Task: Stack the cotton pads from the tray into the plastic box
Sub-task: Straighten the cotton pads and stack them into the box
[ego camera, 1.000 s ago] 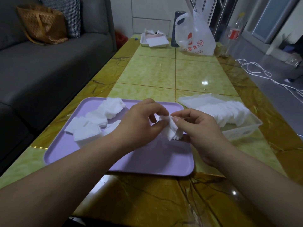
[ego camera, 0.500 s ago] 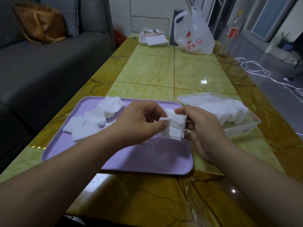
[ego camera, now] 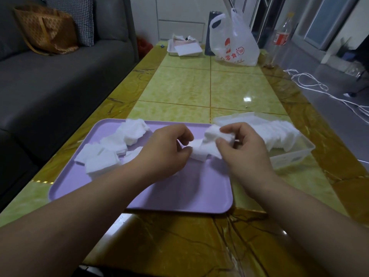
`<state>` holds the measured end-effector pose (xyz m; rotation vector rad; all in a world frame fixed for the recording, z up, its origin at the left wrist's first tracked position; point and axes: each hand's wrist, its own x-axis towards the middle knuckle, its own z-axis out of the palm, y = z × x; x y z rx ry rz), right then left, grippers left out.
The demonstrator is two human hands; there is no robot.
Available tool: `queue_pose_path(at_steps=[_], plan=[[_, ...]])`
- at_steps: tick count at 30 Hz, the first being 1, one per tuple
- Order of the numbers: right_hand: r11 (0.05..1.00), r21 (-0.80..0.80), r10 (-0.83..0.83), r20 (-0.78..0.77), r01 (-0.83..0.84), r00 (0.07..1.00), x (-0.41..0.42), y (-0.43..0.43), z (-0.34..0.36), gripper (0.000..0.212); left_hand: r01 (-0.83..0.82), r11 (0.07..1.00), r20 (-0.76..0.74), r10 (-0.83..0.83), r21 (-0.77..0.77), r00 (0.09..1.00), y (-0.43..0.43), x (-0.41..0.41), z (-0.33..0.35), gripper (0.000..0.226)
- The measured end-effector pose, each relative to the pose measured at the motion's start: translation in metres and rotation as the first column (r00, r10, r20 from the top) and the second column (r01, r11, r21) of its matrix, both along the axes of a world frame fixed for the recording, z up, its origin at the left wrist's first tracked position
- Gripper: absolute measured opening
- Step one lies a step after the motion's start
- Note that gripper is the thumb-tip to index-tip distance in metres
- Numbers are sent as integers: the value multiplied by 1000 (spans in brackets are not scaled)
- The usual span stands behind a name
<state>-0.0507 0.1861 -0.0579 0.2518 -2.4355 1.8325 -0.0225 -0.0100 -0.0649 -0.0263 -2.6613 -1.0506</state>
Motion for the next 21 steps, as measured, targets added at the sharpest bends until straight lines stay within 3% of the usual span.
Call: queue_pose_path(at_steps=[3,7,14,18,21], plan=[[997,28,-71,-97,74,993,0,2,9,19,19,981,54,-8,-194,998,2,-5,-7,17],[995,64,-74,-84,80,994,0,1,6,24,154,895,162,-94,-419,982,16,-8,-12,36],[997,26,-78,-15,78,997,-6,4,-2,24,149,926,145,-104,-348,984,18,-3,-6,30],[998,38,-54,1,54,999,-5,4,-3,23,282,868,239,-197,-408,951,11,0,0,40],[998,38,-44,2,43,999,-5,4,-4,22,275,849,203,-202,-451,958,8,1,-2,34]])
